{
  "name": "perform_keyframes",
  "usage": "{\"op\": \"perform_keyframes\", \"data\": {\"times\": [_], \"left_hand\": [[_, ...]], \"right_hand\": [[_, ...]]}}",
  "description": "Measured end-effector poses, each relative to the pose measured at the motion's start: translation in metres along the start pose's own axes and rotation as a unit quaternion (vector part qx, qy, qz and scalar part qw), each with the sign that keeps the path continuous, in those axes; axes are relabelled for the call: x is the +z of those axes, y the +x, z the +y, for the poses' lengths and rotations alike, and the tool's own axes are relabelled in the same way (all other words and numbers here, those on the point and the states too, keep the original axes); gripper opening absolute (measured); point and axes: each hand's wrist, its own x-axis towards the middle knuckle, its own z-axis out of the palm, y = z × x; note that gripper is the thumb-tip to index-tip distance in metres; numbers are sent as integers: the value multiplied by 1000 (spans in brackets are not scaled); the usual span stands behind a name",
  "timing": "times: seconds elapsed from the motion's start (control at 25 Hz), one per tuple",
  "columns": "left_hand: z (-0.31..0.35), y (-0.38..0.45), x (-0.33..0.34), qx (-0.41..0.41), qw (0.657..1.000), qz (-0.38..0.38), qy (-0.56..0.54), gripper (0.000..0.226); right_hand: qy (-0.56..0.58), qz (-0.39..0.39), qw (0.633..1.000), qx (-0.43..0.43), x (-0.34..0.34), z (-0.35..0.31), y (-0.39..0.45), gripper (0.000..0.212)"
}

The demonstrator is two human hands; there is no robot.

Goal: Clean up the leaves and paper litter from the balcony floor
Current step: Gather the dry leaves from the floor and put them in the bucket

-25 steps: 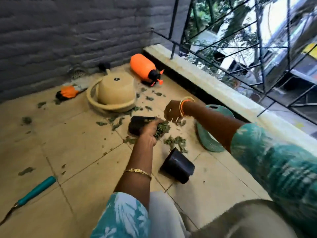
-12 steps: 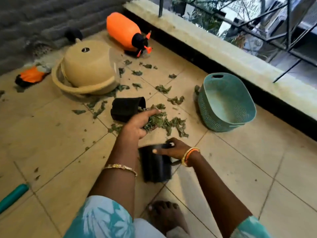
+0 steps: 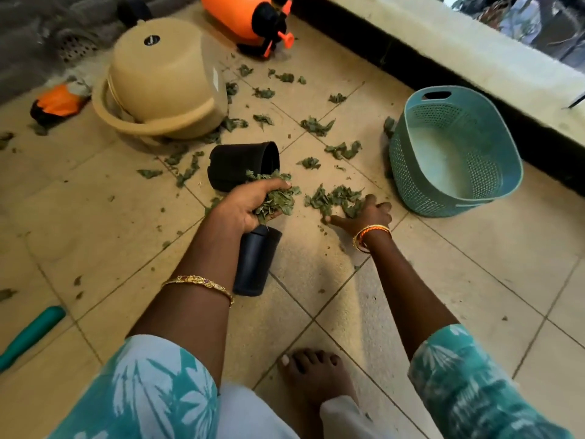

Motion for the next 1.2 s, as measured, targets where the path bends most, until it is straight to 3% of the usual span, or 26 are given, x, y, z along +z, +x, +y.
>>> {"op": "perform_keyframes", "data": {"times": [0.16,0.28,0.56,0.72,0.84,0.92,0.96,1.0,1.08,1.2], "left_hand": [[1,4,2,5,1000,13,14,5],[3,4,3,3,1000,22,9,4],[5,1,9,-6,1000,22,5,9],[3,-1,10,-10,1000,26,7,8],[8,-18,16,-22,999,33,-31,10],[20,-52,23,-33,995,32,-93,9],[26,-73,25,-39,991,31,-128,8],[33,-98,26,-46,987,36,-152,8],[52,-153,26,-65,984,53,-157,14],[90,-240,21,-66,984,76,-150,26]], "right_hand": [[-51,99,992,-50,27,-26,2,107],[-120,124,981,-87,40,-41,8,101],[-224,134,896,-358,63,-28,11,38],[-205,122,859,-452,55,-11,20,21],[-78,106,920,-369,33,-2,17,16],[66,76,970,-223,3,-8,-1,14],[169,57,975,-130,-17,-17,-14,12],[282,35,958,-42,-41,-30,-28,11],[446,-15,893,53,-98,-61,-64,17],[556,-113,820,74,-190,-108,-137,21]]}}
